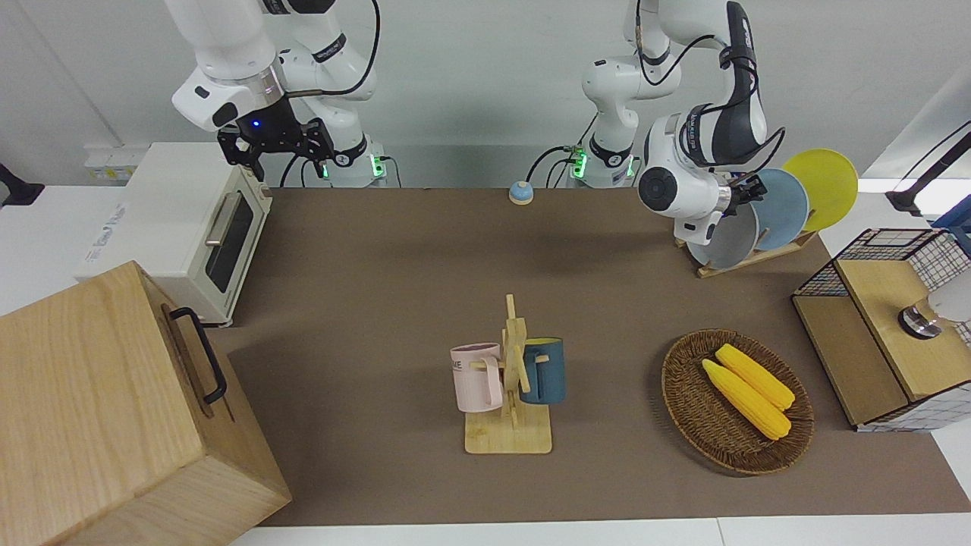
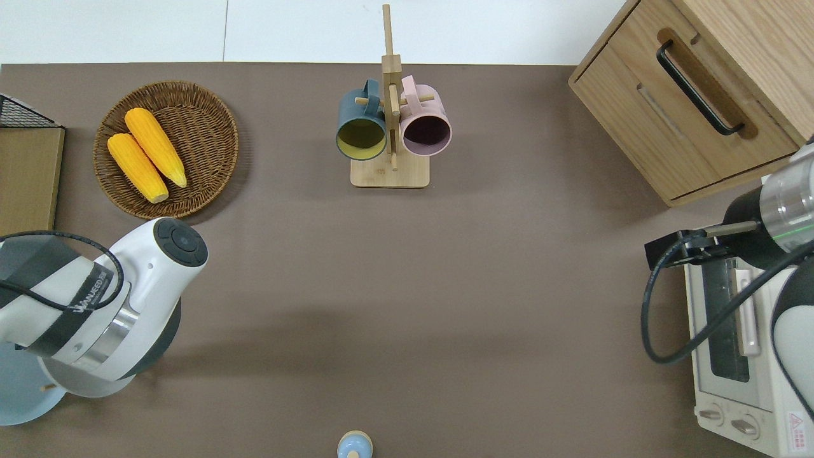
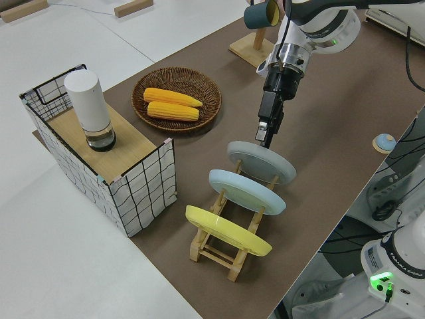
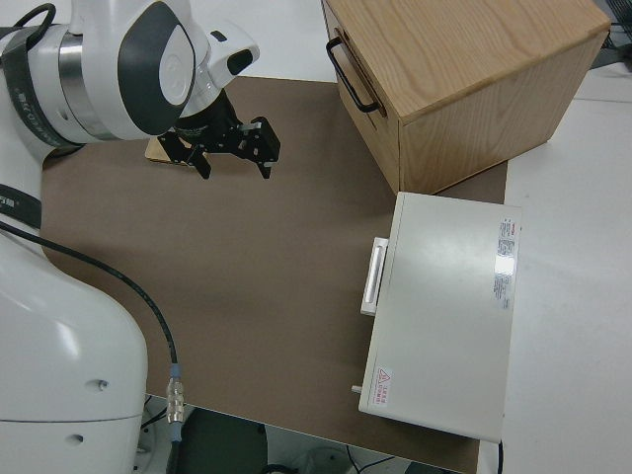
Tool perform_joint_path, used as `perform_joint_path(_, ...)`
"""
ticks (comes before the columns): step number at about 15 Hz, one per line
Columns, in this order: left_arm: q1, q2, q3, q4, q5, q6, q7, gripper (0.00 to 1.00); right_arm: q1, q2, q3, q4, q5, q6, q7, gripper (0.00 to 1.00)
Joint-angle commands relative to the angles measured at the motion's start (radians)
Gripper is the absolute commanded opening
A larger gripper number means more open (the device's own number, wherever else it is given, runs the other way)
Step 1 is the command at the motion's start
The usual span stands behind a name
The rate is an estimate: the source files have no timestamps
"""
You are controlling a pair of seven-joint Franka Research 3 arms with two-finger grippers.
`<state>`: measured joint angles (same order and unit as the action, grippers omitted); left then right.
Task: Pick gray plate from table and place it on lower plate rack with left arm
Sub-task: 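Lower the gray plate upright into the lower rack slot with the left gripper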
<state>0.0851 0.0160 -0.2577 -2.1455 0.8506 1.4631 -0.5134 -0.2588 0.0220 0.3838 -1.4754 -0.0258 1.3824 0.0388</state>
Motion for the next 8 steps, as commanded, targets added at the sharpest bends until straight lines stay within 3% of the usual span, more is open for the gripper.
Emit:
perform_joint_path(1,0.004,-0.008,0.000,-0.005,-0.005,0.016,-0.008,0.99,-0.023,-0.002,0.021,0.007,-0.006,-0.011,0.012,0.983)
perform_joint_path(4,0.005,-0.010,0.002,0.004,-0.015,0.017,0.013,0.99,-0.023,-0.002,0.020,0.007,-0.006,-0.011,0.012,0.983)
perform_joint_path(8,0.005,-0.013,0.009,0.062,-0.108,0.016,0.078,0.99,-0.023,-0.002,0.021,0.007,-0.005,-0.011,0.012,0.983)
